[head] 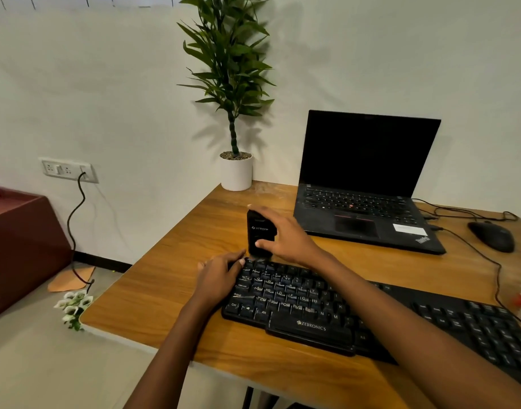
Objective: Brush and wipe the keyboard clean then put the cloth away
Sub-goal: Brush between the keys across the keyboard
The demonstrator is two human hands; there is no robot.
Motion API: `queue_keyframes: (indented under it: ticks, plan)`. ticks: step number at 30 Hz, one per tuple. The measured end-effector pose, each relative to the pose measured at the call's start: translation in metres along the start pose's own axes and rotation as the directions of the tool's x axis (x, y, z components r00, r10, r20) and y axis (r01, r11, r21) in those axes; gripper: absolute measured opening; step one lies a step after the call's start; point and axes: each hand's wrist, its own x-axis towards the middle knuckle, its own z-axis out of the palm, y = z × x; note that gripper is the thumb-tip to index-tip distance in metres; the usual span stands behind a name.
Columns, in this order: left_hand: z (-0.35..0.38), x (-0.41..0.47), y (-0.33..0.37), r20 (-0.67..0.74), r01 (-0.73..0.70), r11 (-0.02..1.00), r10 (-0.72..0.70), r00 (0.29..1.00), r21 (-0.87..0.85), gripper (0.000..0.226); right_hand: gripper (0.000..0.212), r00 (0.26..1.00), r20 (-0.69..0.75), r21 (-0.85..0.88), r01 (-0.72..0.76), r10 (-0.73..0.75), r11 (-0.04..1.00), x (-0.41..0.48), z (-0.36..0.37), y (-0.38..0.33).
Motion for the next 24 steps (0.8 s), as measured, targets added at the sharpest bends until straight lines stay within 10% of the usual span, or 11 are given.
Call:
queue_keyframes:
  ticks: [13, 19, 24]
  plan:
    - [0.002, 0.002, -0.002, -0.001, 0.003, 1.0, -0.003, 1.0, -0.003, 0.034, 0.076, 0.962, 0.273, -0.146, 0.027, 0.014, 0.989, 0.015, -0.027, 0.004]
    - [0.002, 0.0, -0.002, -0.01, 0.001, 1.0, -0.002, 1.0, -0.02, 0.026, 0.077, 0.995, 0.089, 0.028, 0.04, -0.042, 0.999, 0.004, 0.0, -0.009]
    - [0.001, 0.0, 0.001, -0.017, 0.009, 1.0, -0.01, 1.0, -0.021, 0.033, 0.078, 0.979, 0.206, -0.035, 0.015, -0.008, 0.999, 0.004, -0.019, 0.004]
